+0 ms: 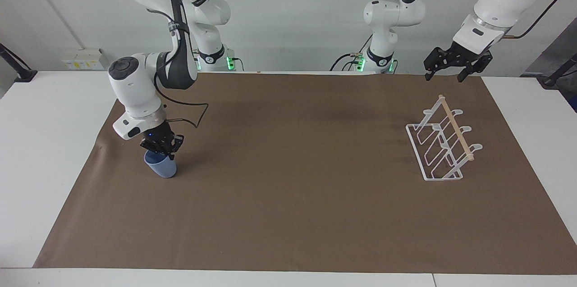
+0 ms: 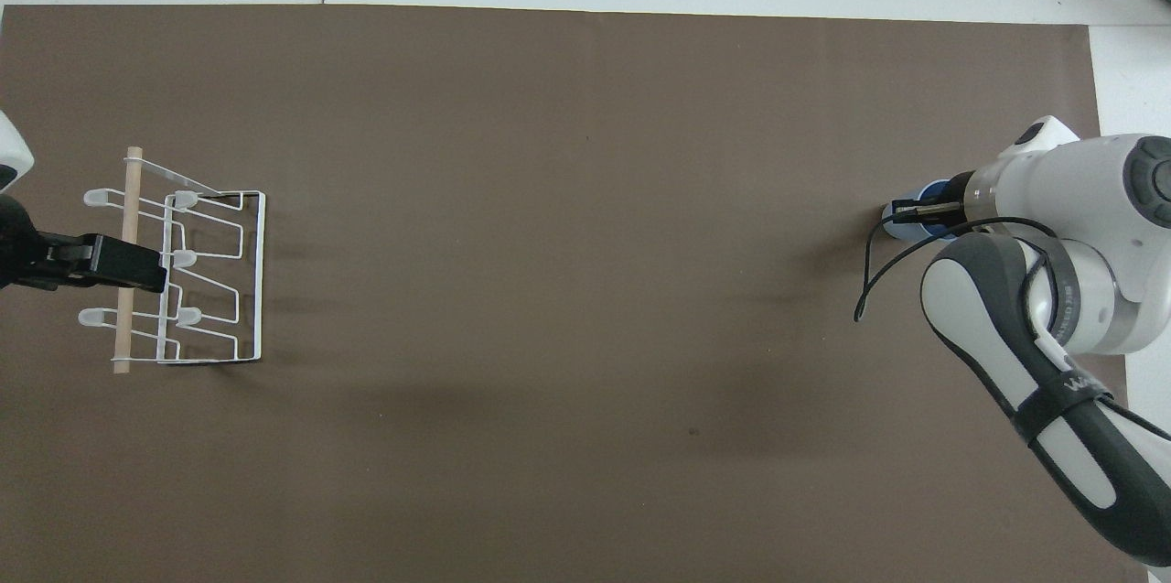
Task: Hang cup on cup holder
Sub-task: 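Close the right gripper on the blue cup's rim, then lift the cup with the right gripper while the left gripper approaches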
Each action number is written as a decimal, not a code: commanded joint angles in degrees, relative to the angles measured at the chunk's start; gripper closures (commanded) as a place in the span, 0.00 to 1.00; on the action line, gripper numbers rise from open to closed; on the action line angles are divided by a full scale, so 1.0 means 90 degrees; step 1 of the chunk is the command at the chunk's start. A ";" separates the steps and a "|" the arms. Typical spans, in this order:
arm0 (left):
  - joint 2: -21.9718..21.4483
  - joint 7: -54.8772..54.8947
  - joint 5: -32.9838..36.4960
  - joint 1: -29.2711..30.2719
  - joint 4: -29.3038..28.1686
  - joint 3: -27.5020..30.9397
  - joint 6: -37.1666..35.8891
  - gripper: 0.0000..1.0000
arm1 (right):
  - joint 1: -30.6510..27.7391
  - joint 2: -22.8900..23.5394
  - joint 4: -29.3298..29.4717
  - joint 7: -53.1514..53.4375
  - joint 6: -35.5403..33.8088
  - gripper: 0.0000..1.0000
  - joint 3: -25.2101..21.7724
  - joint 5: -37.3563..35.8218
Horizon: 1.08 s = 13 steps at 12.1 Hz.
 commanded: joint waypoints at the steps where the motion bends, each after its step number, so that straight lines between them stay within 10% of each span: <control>1: -0.0253 -0.0043 0.0095 0.0048 -0.0323 -0.0020 0.0314 0.00 | -0.0019 -0.0002 -0.0092 -0.0205 0.0022 1.00 0.0025 0.0083; 13: -0.0448 -0.0832 -0.0361 0.0106 -0.0587 0.0048 -0.0358 0.00 | 0.0205 -0.0558 0.2581 0.0038 -0.3168 1.00 0.0688 0.0288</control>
